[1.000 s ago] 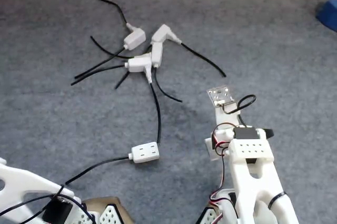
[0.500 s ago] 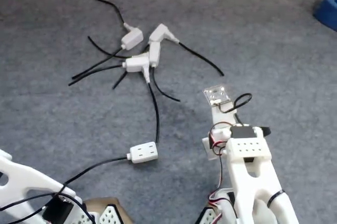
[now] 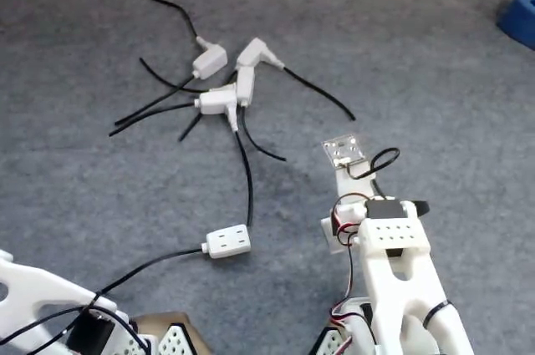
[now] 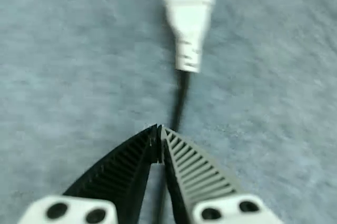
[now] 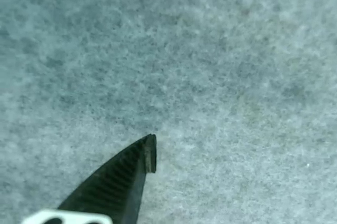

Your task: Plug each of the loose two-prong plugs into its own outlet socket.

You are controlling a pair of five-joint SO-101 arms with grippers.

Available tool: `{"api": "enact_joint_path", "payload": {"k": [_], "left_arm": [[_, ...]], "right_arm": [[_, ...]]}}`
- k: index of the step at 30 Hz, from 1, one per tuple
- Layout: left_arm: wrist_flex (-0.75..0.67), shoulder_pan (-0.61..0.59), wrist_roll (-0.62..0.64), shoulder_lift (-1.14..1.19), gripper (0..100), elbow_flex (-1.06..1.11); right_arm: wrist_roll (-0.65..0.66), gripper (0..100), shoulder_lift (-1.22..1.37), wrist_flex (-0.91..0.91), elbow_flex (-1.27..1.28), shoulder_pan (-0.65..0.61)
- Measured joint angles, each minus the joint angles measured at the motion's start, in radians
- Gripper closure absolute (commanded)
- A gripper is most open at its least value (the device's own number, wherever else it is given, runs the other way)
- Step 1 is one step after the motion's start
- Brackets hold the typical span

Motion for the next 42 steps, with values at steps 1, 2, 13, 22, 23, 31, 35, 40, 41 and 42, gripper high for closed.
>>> {"api": "enact_joint_path", "payload": {"k": [1, 2, 13, 22, 23, 31, 35, 40, 41, 42], "left_arm": [[0.000, 0.000, 0.000, 0.000, 99, -0.006], [0.000, 0.000, 0.000, 0.000, 99, -0.008], [0.000, 0.003, -0.072, 0.020, 99, 0.006], [0.003, 0.002, -0.091, 0.031, 98, 0.009], [0.003, 0.002, -0.091, 0.031, 98, 0.009], [0.003, 0.002, -0.091, 0.031, 77, -0.011], [0.023, 0.002, -0.089, 0.031, 81, -0.018], [0.025, 0.003, -0.089, 0.031, 81, -0.018], [0.025, 0.003, -0.089, 0.031, 81, -0.018], [0.028, 0.003, -0.089, 0.031, 81, -0.018]], "right_arm": [[0.000, 39.3, 0.000, 0.000, 0.000, 0.000], [0.000, 39.3, 0.000, 0.000, 0.000, 0.000], [0.000, 39.3, 0.000, 0.000, 0.000, -0.006], [0.000, 39.3, 0.000, 0.000, 0.000, -0.006], [0.000, 39.3, 0.000, 0.000, 0.000, -0.006], [0.000, 39.3, 0.000, 0.000, 0.000, -0.006], [0.000, 39.3, 0.000, 0.000, 0.000, -0.006], [0.000, 39.3, 0.000, 0.000, 0.000, -0.006], [0.000, 39.3, 0.000, 0.000, 0.000, -0.006], [0.000, 39.3, 0.000, 0.000, 0.000, -0.006]]}}
